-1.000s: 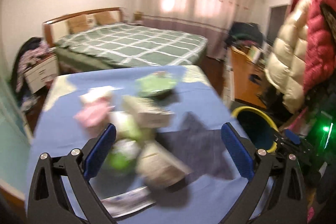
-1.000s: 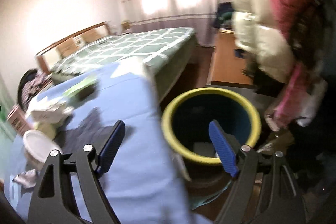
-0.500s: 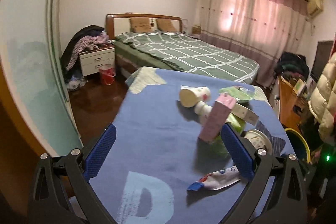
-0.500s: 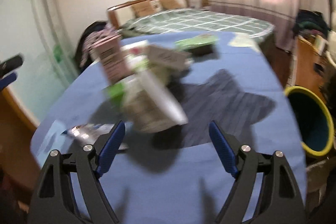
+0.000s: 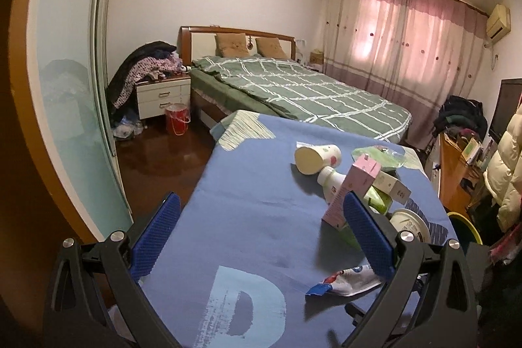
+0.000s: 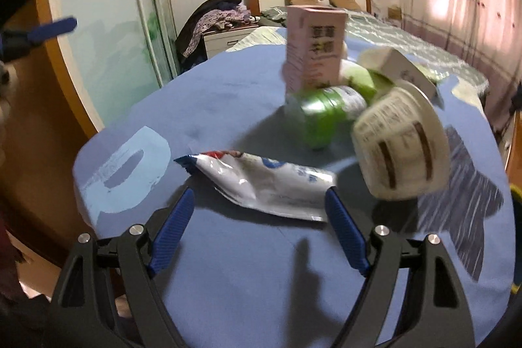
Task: Collect trash
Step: 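Return the right gripper to the table and grasp the white snack wrapper, then carry the snack wrapper to the bin and open the right gripper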
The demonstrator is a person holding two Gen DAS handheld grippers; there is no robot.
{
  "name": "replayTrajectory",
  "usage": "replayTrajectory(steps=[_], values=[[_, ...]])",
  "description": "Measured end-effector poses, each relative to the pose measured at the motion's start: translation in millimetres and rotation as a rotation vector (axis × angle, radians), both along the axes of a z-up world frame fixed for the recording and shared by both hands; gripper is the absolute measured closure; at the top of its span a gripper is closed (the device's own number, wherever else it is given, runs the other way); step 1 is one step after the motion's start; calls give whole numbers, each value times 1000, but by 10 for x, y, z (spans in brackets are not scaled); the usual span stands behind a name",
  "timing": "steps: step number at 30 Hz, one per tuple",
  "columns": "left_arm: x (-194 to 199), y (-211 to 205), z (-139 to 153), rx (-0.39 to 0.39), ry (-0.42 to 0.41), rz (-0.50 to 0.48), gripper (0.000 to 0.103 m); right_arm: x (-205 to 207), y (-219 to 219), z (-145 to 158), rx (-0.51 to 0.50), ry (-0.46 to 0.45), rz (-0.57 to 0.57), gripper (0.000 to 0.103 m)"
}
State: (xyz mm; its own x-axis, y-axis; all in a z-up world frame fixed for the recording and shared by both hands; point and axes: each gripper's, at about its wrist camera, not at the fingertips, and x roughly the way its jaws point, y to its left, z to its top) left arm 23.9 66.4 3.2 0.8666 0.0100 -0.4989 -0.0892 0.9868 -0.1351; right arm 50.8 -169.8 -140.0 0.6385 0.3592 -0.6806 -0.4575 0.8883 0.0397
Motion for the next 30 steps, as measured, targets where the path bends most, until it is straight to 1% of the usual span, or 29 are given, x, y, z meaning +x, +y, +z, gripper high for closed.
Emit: replayTrajectory(steps=[2, 4, 9, 13, 15, 18, 19, 20, 21, 23, 24, 27, 30], values=[[-9, 21, -2, -8, 0, 0, 5, 16, 77, -12, -34, -13, 19, 25], [-13, 29, -7, -14, 5, -1, 5, 120, 134, -49, -67, -14, 39, 25], [22, -2, -58, -26, 24, -19, 5, 222, 316, -110, -125, 7, 67, 25], [43, -36, -88, -30, 27, -25, 5, 333, 401, -132, -183, 7, 39, 25], [41, -51, -99, -28, 29, -27, 5, 419, 415, -146, -200, 21, 31, 26], [27, -53, -111, -30, 29, -26, 5, 508, 426, -151, -185, 47, 43, 45], [33, -48, -111, -32, 30, -26, 5, 526, 417, -145, -166, 63, 53, 60], [37, -49, -117, -33, 32, -25, 5, 539, 414, -146, -148, 78, 61, 67], [52, -55, -120, -34, 33, -24, 5, 549, 407, -140, -128, 88, 68, 69], [69, -61, -138, -35, 37, -24, 5, 564, 372, -122, -86, 103, 75, 81], [82, -59, -153, -36, 39, -24, 5, 565, 341, -107, -68, 112, 79, 94], [94, -76, -174, -38, 45, -23, 5, 580, 226, -43, 19, 145, 78, 95], [100, -101, -186, -37, 46, -23, 5, 537, 113, 102, 72, 121, 71, 95]])
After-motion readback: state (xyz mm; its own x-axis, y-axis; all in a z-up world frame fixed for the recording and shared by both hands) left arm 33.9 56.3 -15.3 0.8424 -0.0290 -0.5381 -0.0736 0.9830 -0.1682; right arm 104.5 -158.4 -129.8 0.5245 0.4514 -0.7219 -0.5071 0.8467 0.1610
